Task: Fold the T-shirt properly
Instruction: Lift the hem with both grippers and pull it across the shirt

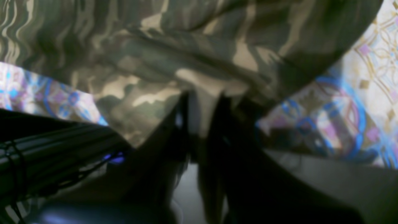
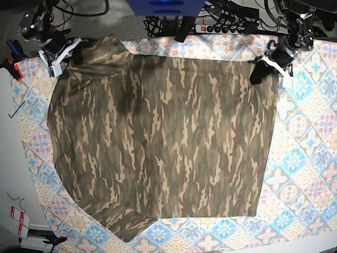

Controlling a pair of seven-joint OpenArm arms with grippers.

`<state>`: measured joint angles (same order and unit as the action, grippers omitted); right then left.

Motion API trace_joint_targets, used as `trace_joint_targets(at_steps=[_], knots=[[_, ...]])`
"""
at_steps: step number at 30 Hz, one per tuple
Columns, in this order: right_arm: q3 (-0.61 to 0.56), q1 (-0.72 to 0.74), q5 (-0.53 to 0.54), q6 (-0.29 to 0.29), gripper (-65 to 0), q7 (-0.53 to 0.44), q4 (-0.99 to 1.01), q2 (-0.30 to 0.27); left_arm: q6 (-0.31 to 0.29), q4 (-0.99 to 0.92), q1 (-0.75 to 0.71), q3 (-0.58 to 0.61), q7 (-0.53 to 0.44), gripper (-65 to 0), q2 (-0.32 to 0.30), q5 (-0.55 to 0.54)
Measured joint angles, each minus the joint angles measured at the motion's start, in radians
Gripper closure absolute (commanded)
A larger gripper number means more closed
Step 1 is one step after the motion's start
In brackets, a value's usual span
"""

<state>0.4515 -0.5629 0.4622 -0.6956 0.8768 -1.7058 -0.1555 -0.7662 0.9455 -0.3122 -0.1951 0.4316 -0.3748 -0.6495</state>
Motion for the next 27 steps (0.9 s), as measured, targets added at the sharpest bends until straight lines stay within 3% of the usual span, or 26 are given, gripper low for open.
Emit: trace_joint_targets(at_steps=[5, 9, 13, 22, 24, 27], knots=[[0.001, 0.071, -0.005, 0.000, -0.2, 0.070, 0.005, 0.001, 0.000, 0.137, 0.009, -0.080, 0.390, -3.1, 0.012, -0.019], [0.002, 0.109, 0.007, 0.000, -0.2, 0.101, 0.001, -0.003, 0.002, 0.216, 0.002, -0.116, 0.536, -3.1, 0.026, -0.006], [0.006, 0.129, -0.006, 0.000, -0.2, 0.145, 0.003, 0.000, 0.002, 0.227, 0.008, -0.175, 0.595, -3.1, 0.057, -0.006], [0.006, 0.158, -0.005, 0.002, -0.2, 0.147, 0.003, 0.000, 0.001, 0.226, 0.050, -0.220, 0.708, -3.1, 0.063, -0.004], [0.006, 0.178, -0.002, 0.073, -0.2, 0.143, 0.004, 0.002, 0.000, 0.226, 0.060, -0.222, 0.734, -3.1, 0.061, -0.003], [0.006, 0.195, 0.011, 0.079, -0.2, 0.130, 0.002, 0.000, 0.000, 0.226, 0.063, -0.222, 0.736, -3.1, 0.061, -0.004]])
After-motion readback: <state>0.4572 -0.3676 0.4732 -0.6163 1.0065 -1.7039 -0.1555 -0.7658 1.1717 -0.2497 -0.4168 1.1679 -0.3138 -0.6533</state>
